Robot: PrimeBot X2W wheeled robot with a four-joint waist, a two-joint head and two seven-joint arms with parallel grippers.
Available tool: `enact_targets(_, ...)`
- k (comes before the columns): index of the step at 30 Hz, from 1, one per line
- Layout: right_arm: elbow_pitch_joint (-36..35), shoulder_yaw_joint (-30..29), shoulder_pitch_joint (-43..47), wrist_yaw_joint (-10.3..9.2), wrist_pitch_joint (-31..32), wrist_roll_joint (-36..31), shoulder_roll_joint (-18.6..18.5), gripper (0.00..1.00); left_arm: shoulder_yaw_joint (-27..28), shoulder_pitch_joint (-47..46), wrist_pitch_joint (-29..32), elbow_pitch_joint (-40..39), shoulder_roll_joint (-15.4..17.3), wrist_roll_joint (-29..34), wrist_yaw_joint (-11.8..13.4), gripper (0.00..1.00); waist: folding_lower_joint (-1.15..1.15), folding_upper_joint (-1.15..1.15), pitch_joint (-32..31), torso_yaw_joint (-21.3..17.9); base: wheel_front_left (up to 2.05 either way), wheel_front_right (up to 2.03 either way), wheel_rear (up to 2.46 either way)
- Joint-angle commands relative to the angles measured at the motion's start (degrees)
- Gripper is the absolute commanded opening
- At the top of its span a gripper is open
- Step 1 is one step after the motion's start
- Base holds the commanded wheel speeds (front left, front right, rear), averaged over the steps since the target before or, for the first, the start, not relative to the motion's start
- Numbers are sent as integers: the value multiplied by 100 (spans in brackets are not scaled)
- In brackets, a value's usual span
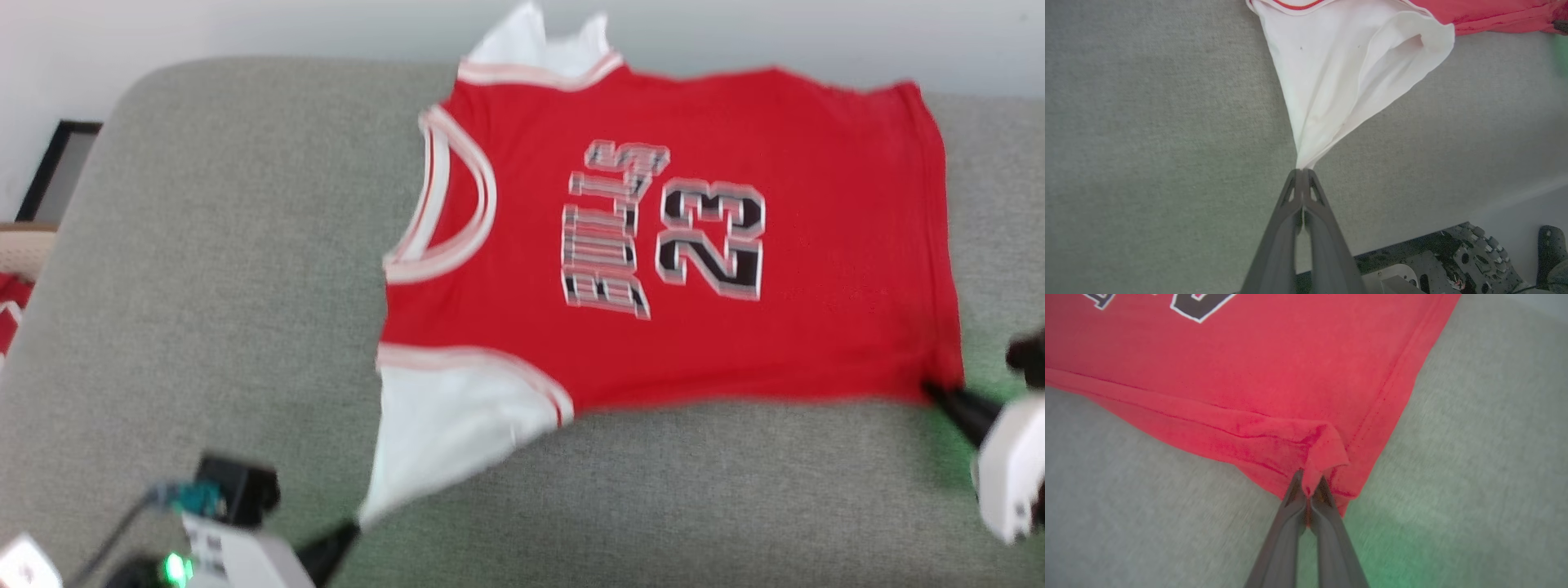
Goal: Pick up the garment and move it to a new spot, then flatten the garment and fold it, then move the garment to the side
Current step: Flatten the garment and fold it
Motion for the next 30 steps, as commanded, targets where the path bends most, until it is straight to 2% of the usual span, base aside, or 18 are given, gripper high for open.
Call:
enact_targets(1,-196,-83,333,-8,116,121,-131,0,-14,253,-64,-143,41,-142,158,0,0,0,-143,-26,0,0,0)
enact_targets(5,-774,-329,1199,-7,452,399,-388,0,-119,862,-149,-547,151,-430,597,0,0,0,-189,-16,0,0,0)
enact_targets(11,-1428,-893,2347,-7,911,607,-539,0,-231,1344,-88,-1050,229,-735,1049,0,0,0,-138,-62,0,0,0)
enact_targets(15,-1737,-1375,2704,-8,1055,447,-440,0,-192,1190,-23,-1338,376,-574,1193,0,0,0,-53,-171,0,0,0)
enact_targets(18,-1949,-1751,2687,-8,1131,268,-244,0,-86,835,147,-1501,662,-322,1218,0,0,0,-6,-269,0,0,0)
enact_targets(22,-2214,-2129,2383,-7,1324,-62,74,0,135,23,612,-1645,1095,175,1002,0,0,0,63,-403,0,0,0)
enact_targets(25,-2335,-2292,2083,-7,1506,-313,282,0,342,-707,1052,-1552,1206,478,679,0,0,0,134,-509,0,0,0)
enact_targets(27,-2357,-2343,1817,-7,1610,-450,412,0,446,-1184,1342,-1345,1161,639,398,0,0,0,194,-576,0,0,0)
enact_targets(30,-2222,-2341,1407,-7,1746,-619,545,0,545,-1874,1701,-872,845,758,-107,0,0,0,310,-659,0,0,0)
